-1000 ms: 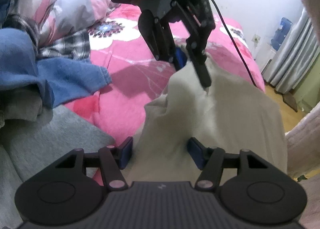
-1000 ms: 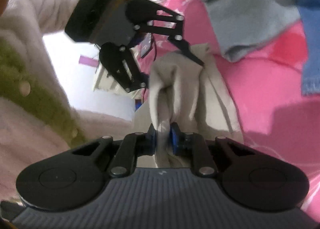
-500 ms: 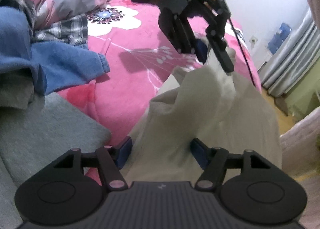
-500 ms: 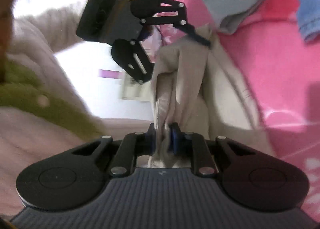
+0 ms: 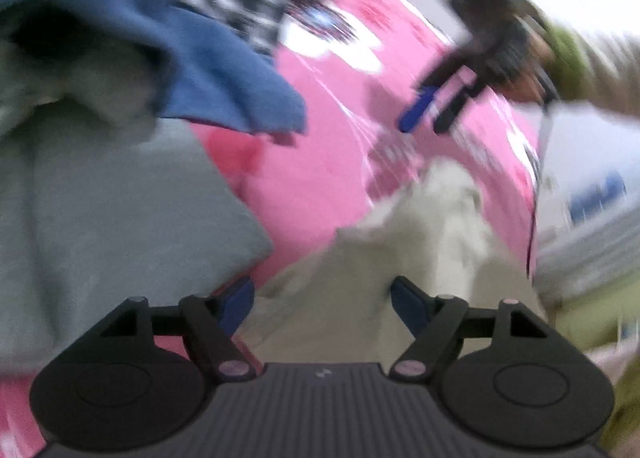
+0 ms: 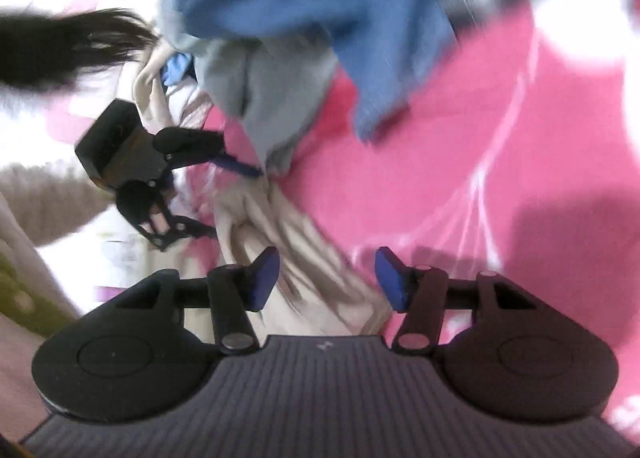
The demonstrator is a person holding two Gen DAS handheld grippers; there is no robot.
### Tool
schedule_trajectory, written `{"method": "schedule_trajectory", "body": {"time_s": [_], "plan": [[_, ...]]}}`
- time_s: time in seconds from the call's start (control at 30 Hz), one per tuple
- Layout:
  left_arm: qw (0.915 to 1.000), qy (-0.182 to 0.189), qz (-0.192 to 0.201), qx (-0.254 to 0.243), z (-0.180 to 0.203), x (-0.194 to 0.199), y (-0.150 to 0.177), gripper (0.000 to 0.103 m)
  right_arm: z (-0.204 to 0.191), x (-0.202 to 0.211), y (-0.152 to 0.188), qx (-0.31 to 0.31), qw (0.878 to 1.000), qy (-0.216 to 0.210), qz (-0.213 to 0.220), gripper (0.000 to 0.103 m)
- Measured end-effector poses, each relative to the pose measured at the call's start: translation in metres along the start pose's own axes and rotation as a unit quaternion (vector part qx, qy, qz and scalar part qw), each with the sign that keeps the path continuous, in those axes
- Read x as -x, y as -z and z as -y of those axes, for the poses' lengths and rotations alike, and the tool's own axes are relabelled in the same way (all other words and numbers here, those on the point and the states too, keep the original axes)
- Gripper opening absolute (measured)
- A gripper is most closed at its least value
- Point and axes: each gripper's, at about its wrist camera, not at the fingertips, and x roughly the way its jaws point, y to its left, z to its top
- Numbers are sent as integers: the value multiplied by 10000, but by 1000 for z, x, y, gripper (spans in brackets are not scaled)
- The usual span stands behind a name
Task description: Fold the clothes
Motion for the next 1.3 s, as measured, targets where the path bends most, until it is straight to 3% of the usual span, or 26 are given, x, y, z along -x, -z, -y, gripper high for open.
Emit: {"method": "schedule_trajectory", "body": {"time_s": [0.07, 0.17, 0.23, 0.33, 0.43, 0.53, 0.57, 0.7, 0.77, 0.83, 0.93, 1.13, 1.17, 1.27, 1.3], "plan": [[9979, -232, 413, 431, 0, 20, 4, 76, -33, 3, 1, 545, 9974, 91, 461, 30], [9930, -456, 856, 670, 13, 41, 13, 67, -52, -15, 8, 836, 9936, 194, 731, 21], [9936, -498, 870, 515, 27, 37, 20, 59, -56, -32, 12, 882, 9923, 317, 807, 15], [9964, -507, 605, 319, 40, 3, 28, 56, -62, -59, 20, 950, 9899, 502, 921, 10], [9944, -878, 577, 110, 45, -24, 42, 55, -68, -85, 27, 1017, 9870, 686, 1034, 10], [9935, -827, 747, 252, 42, -17, 45, 55, -74, -112, 34, 1084, 9836, 869, 1147, 10], [9930, -815, 794, 307, 42, -15, 45, 55, -79, -101, 38, 1025, 9801, 1002, 1371, 10], [9906, -878, 970, 405, 49, -1, 44, 54, -91, -46, 60, 457, 9420, 2465, 2233, 10], [9890, -913, 1098, 397, 58, 7, 43, 54, -102, -23, 77, 293, 9177, 3157, 2393, 10], [9871, -898, 1255, 426, 67, 9, 41, 54, -121, -17, 93, 419, 9072, 3426, 2406, 10], [9866, -915, 1280, 432, 80, -5, 39, 54, -152, -29, 110, 1171, 9112, 3355, 2085, 9], [9821, -1335, 1305, 250, 89, -34, 48, 52, -119, -64, 118, 1180, 9038, 3773, 1641, 12], [9814, -1374, 1325, 228, 90, -35, 49, 52, -104, -57, 119, 925, 9077, 3683, 1787, 12], [9804, -1427, 1348, 164, 92, -32, 51, 53, -80, -31, 121, 165, 8917, 4046, 2021, 11], [9801, -1447, 1353, 152, 93, -32, 52, 53, -78, -20, 123, 21, 8999, 3757, 2217, 12]]}}
